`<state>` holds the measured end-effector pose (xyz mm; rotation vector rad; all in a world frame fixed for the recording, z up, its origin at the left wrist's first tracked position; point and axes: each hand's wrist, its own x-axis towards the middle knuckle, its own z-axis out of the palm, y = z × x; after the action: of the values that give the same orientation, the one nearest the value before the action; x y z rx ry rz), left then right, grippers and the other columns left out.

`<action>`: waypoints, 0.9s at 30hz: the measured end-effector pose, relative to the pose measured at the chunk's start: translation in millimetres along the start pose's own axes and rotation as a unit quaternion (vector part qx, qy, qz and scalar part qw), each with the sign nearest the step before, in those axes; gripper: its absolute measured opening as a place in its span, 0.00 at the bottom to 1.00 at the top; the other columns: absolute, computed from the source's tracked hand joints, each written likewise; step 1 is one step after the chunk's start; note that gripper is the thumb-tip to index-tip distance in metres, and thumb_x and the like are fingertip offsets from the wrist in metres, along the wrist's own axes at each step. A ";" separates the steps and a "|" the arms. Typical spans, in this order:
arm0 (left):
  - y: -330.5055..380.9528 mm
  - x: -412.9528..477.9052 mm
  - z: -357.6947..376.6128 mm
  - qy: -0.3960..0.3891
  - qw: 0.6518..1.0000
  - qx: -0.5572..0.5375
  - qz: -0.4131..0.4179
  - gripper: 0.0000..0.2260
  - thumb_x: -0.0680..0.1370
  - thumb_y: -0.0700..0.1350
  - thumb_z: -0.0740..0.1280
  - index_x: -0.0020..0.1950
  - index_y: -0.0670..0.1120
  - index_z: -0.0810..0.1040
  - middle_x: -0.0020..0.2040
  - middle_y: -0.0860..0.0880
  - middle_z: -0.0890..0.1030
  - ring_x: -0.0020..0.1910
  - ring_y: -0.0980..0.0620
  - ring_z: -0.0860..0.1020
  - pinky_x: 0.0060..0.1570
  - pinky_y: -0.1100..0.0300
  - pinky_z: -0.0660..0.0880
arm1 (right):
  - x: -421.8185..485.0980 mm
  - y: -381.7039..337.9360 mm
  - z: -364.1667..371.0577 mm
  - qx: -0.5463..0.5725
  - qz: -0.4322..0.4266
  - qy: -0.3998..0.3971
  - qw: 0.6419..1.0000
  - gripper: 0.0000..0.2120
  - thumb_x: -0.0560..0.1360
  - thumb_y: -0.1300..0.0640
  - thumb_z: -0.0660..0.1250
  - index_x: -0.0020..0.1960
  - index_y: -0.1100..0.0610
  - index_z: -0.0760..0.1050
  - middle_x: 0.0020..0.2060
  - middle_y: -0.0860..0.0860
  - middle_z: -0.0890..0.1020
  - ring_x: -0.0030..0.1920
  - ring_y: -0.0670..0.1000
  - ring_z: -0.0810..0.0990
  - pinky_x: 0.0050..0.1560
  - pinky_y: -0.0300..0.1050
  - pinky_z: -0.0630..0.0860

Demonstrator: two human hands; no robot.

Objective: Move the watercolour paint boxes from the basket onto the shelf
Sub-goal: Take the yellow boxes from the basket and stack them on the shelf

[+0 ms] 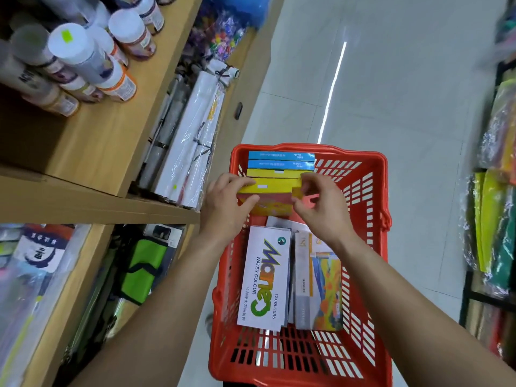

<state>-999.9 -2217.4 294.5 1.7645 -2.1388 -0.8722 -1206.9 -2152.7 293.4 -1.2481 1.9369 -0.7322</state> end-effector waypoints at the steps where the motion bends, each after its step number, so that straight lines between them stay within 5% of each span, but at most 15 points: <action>1: -2.0 1.2 1.0 0.003 1.000 0.008 0.008 0.14 0.75 0.47 0.75 0.60 0.52 0.83 0.56 0.50 0.80 0.58 0.45 0.76 0.55 0.60 0.67 | 5.4 -0.1 -2.6 -0.028 -0.012 0.025 0.999 0.30 0.71 0.57 0.79 0.70 0.58 0.74 0.59 0.53 0.76 0.58 0.53 0.79 0.62 0.49 0.79; 6: -4.1 3.8 4.5 0.033 0.999 0.016 0.024 0.14 0.73 0.43 0.77 0.59 0.49 0.84 0.55 0.49 0.82 0.54 0.44 0.78 0.52 0.59 0.68 | 26.6 2.8 -10.6 -0.110 -0.056 -0.015 0.992 0.53 0.65 0.48 0.82 0.82 0.57 0.60 0.76 0.57 0.66 0.75 0.56 0.68 0.68 0.44 0.68; 14: -4.5 6.0 6.2 0.044 0.998 -0.052 0.013 0.13 0.74 0.50 0.77 0.58 0.50 0.87 0.53 0.52 0.83 0.55 0.49 0.77 0.54 0.54 0.74 | 32.7 15.9 1.2 -0.047 -0.052 -0.034 0.997 0.60 0.62 0.46 0.83 0.84 0.58 0.53 0.76 0.56 0.60 0.75 0.51 0.62 0.65 0.24 0.57; 20: -5.9 6.9 9.7 0.053 0.997 -0.063 0.009 0.15 0.70 0.52 0.80 0.55 0.51 0.87 0.51 0.53 0.83 0.51 0.51 0.76 0.49 0.60 0.68 | 43.2 13.0 -6.2 -0.050 -0.062 -0.041 0.996 0.56 0.57 0.37 0.77 0.79 0.57 0.63 0.66 0.52 0.63 0.66 0.48 0.67 0.68 0.37 0.68; 23: -5.8 7.5 10.0 0.057 0.996 -0.065 -0.012 0.21 0.69 0.55 0.80 0.59 0.54 0.82 0.48 0.58 0.82 0.49 0.57 0.73 0.45 0.63 0.67 | 49.7 16.9 -10.2 -0.071 -0.070 -0.071 0.993 0.56 0.55 0.35 0.76 0.77 0.57 0.65 0.62 0.47 0.60 0.64 0.48 0.67 0.67 0.36 0.68; 27: -6.9 7.7 11.1 0.055 0.996 -0.067 -0.001 0.21 0.69 0.55 0.79 0.59 0.54 0.82 0.49 0.58 0.82 0.48 0.60 0.71 0.47 0.61 0.68 | 44.8 25.9 -6.7 -0.063 -0.079 -0.107 0.989 0.58 0.56 0.34 0.74 0.80 0.54 0.60 0.68 0.50 0.63 0.66 0.45 0.67 0.66 0.35 0.67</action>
<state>-1002.0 -2222.1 280.3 1.7072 -1.9635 -0.8751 -1238.5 -2183.9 266.0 -1.5057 1.7459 -0.5342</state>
